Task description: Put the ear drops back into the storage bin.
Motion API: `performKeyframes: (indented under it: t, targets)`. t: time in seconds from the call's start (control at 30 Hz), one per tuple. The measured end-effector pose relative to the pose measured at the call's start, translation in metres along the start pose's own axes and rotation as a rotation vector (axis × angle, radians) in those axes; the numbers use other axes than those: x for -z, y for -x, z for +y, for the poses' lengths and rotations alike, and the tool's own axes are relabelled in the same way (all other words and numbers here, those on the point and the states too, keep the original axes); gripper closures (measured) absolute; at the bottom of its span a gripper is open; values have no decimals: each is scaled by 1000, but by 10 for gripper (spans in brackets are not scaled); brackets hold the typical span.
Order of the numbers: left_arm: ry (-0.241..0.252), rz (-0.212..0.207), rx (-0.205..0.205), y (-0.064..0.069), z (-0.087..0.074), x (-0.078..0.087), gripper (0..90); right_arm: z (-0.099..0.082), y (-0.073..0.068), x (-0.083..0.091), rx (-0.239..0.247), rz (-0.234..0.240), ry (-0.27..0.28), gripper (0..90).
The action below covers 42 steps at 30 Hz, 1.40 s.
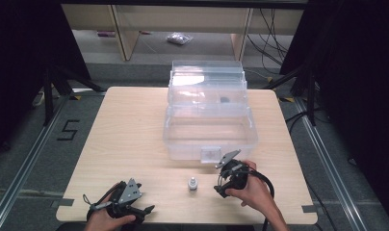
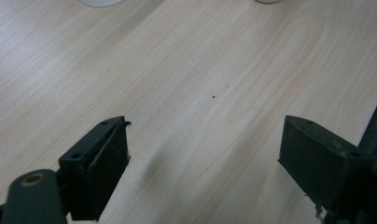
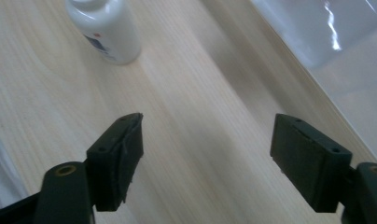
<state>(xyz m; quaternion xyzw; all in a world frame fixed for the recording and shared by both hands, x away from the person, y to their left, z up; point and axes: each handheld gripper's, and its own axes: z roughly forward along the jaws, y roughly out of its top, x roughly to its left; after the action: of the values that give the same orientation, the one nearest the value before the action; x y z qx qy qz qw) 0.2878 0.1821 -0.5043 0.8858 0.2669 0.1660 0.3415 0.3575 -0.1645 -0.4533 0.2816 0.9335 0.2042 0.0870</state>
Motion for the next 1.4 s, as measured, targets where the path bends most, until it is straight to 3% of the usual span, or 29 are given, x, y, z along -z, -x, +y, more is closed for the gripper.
performKeyframes:
  t: [0.07, 0.13, 0.27, 0.43, 0.5, 0.53, 0.6, 1.0, 1.1, 1.17, 1.2, 1.23, 1.27, 1.33, 1.4]
  targets:
    - [-1, -1, -1, 0, 0, 0, 152, 7, -2, -2, 51, 10, 3, 285]
    - [0, -2, 1, 0, 0, 0, 152, 10, -6, -2, 34, 13, 1, 293]
    - [-4, -1, 3, 0, 0, 0, 152, 26, -14, -7, 107, 41, -9, 312]
    - [2, -5, -2, -1, 0, 1, 152, 33, -23, -10, 136, 66, -11, 330]
    - [4, -10, 25, 0, -1, 0, 152, 36, -28, -11, 155, 78, 6, 341]
    - [3, -5, 19, 0, 0, 0, 152, 37, -28, -12, 172, 87, 13, 342]
    - [-3, -7, -1, 0, 0, 0, 152, 39, -32, -15, 161, 95, 16, 368]
    - [1, -4, -1, -1, 0, 0, 153, 55, -41, -28, 212, 122, -6, 454]
    - [-7, -13, -7, -1, 0, 1, 153, 60, -40, -33, 254, 135, -14, 491]
    - [4, -4, -1, 0, 0, 0, 153, 60, -41, -33, 250, 126, -17, 499]
    - [4, -4, -1, 0, 0, 0, 153, 62, -39, -34, 283, 129, -23, 508]
    - [3, -5, 0, 0, 0, 0, 153, 61, -42, -35, 247, 125, -38, 514]
    - [4, -6, 0, 0, 0, 0, 153, 62, -41, -36, 265, 134, -41, 525]
    - [6, -6, 1, 0, 0, 0, 153, 61, -44, -38, 225, 132, -59, 549]
    - [1, -6, -6, -1, 0, 1, 153, 63, -42, -39, 250, 127, -45, 580]
